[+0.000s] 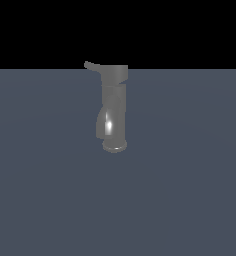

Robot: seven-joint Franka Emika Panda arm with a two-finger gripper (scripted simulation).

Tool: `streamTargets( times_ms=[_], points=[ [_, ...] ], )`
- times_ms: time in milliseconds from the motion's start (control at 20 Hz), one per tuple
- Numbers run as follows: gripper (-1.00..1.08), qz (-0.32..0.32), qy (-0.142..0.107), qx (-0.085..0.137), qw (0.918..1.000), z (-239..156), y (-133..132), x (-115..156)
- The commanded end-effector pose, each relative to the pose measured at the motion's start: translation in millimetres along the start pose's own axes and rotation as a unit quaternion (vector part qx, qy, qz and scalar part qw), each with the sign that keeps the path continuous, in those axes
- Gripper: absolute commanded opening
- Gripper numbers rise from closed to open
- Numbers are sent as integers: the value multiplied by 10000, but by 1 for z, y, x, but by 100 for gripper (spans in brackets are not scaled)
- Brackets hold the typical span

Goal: Turn on the faucet by rotating a designated handle.

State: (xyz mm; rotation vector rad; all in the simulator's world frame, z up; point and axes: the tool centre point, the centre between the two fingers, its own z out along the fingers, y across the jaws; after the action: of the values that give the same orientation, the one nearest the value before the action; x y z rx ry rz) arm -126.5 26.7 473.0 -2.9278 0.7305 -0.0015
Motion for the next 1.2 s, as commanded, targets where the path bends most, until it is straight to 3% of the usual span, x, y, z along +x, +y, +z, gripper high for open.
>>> streamTargets(
  times_ms=[0, 250, 550, 850, 1150],
  points=[
    [-100, 329, -23, 3, 9995, 7, -7, 11],
    [-100, 974, -57, -15, 9952, 21, -22, 32],
    [-100, 1744, -73, -61, 9846, 42, -39, 57],
    [-100, 2501, -55, -128, 9681, 65, -55, 81],
    [-100, 3237, 1, -207, 9459, 91, -71, 103]
  ],
)
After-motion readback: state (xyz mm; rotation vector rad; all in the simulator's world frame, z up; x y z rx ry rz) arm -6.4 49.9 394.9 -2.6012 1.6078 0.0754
